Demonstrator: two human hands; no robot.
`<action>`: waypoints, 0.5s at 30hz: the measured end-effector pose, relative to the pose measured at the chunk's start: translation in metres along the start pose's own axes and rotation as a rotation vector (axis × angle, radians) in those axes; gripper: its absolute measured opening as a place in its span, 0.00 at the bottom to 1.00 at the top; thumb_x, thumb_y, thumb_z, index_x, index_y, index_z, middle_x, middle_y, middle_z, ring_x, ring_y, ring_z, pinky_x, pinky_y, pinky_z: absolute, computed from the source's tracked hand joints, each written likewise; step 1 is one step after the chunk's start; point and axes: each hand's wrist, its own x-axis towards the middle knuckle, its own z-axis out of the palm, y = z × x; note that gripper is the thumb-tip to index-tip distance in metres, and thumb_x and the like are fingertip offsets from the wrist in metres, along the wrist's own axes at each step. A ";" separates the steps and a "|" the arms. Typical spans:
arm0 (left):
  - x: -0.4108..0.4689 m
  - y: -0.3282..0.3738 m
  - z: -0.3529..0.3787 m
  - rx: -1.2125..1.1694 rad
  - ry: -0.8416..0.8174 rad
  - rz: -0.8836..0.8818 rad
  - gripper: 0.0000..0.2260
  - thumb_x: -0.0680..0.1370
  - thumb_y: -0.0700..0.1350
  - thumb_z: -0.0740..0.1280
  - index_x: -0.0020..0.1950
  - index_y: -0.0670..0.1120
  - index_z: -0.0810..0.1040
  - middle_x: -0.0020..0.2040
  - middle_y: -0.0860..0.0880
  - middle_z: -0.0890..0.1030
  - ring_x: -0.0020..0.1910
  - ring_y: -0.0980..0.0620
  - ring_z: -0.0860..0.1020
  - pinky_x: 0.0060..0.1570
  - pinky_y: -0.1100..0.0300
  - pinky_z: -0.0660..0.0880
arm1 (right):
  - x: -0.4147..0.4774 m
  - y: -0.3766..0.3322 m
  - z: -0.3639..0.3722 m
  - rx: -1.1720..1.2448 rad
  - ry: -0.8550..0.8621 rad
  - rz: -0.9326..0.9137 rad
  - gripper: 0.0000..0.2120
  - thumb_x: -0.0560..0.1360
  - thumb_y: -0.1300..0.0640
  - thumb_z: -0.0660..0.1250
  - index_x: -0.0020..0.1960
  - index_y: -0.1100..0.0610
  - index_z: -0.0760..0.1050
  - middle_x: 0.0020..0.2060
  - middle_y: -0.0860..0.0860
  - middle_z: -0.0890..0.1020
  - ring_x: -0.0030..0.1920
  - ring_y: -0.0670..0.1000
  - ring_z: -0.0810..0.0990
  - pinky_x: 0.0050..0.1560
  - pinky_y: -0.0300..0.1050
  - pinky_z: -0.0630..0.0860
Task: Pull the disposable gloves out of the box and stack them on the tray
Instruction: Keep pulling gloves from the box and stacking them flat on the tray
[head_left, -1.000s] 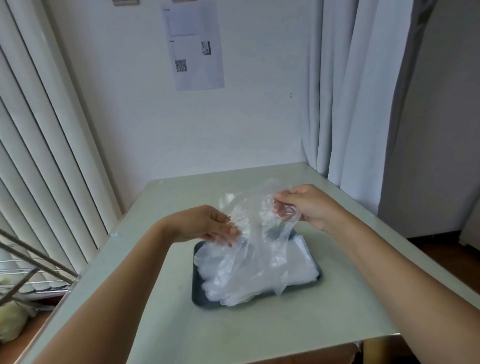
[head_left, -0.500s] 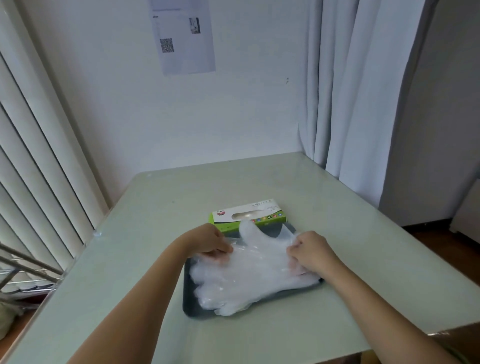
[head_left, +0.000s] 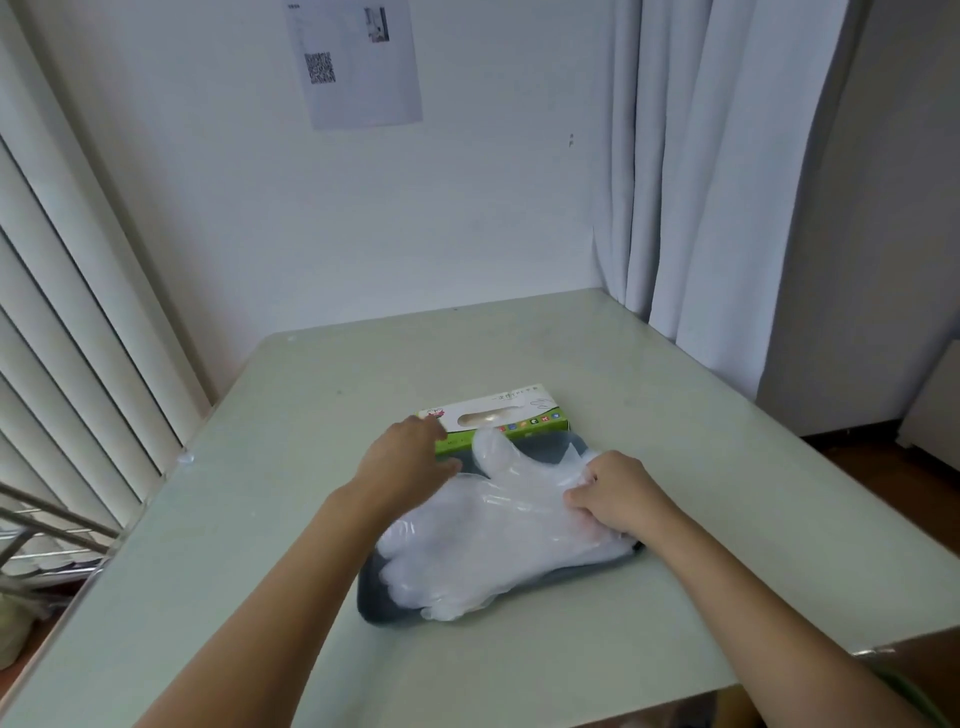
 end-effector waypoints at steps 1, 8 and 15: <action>-0.006 0.007 0.003 -0.029 -0.004 0.093 0.18 0.78 0.50 0.65 0.67 0.47 0.73 0.65 0.47 0.75 0.63 0.48 0.73 0.59 0.59 0.69 | 0.001 0.000 -0.001 0.005 -0.014 0.006 0.16 0.70 0.61 0.67 0.30 0.57 0.62 0.27 0.51 0.69 0.25 0.49 0.68 0.23 0.39 0.65; -0.022 0.031 0.049 -0.013 -0.249 0.363 0.22 0.85 0.47 0.51 0.79 0.47 0.52 0.80 0.48 0.50 0.78 0.50 0.47 0.73 0.57 0.44 | 0.006 0.003 -0.003 0.067 -0.052 0.045 0.09 0.72 0.61 0.66 0.35 0.58 0.69 0.28 0.51 0.72 0.28 0.50 0.69 0.28 0.39 0.64; -0.025 0.026 0.074 0.008 -0.333 0.326 0.24 0.85 0.47 0.46 0.80 0.47 0.44 0.80 0.49 0.44 0.78 0.51 0.43 0.74 0.55 0.41 | 0.003 0.002 -0.008 0.114 -0.092 0.056 0.10 0.73 0.62 0.66 0.35 0.58 0.69 0.28 0.51 0.72 0.24 0.48 0.71 0.23 0.36 0.63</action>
